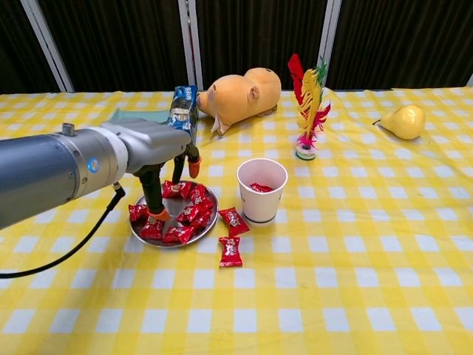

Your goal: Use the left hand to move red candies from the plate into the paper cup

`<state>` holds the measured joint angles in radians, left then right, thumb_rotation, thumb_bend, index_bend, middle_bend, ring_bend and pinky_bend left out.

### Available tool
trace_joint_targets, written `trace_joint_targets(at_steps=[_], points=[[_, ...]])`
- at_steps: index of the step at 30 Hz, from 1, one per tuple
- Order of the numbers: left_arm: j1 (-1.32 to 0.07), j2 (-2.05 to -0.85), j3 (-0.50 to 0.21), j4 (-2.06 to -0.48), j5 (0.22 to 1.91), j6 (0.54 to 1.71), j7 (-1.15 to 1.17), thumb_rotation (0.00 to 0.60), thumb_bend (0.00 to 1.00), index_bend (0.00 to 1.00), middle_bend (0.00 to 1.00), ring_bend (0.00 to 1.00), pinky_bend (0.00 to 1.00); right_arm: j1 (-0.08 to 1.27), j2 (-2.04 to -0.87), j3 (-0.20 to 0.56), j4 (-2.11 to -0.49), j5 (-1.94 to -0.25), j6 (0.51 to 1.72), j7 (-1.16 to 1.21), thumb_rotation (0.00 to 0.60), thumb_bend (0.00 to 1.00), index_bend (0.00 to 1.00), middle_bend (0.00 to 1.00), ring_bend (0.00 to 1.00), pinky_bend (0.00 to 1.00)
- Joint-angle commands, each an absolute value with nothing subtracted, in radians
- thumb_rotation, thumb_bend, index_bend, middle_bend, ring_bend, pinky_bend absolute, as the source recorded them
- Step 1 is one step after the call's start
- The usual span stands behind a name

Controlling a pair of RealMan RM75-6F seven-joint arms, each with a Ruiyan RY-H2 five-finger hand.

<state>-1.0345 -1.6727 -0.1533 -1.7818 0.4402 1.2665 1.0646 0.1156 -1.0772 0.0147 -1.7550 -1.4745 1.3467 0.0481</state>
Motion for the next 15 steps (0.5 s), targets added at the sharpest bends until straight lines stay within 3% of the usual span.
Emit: trace_joint_targets(at_steps=[1,15], points=[[-1.021,-1.688,-0.136,-1.764,0.451,1.262,1.045,0.600,0.19,0.29,0.36,0.84,0.93,0.116,-1.077,0.015,-1.755,-1.474,1.346,0.049,0.600,0.34,0.00,0.00,0.00,0.00],[-1.008,-1.757,-0.119,-1.665,0.501,1.222,1.001,0.600,0.19,0.31,0.36,0.84,0.93,0.117,-1.076,0.015,-1.755,-1.474,1.344,0.052,0.600,0.34,0.00,0.00,0.00,0.00]])
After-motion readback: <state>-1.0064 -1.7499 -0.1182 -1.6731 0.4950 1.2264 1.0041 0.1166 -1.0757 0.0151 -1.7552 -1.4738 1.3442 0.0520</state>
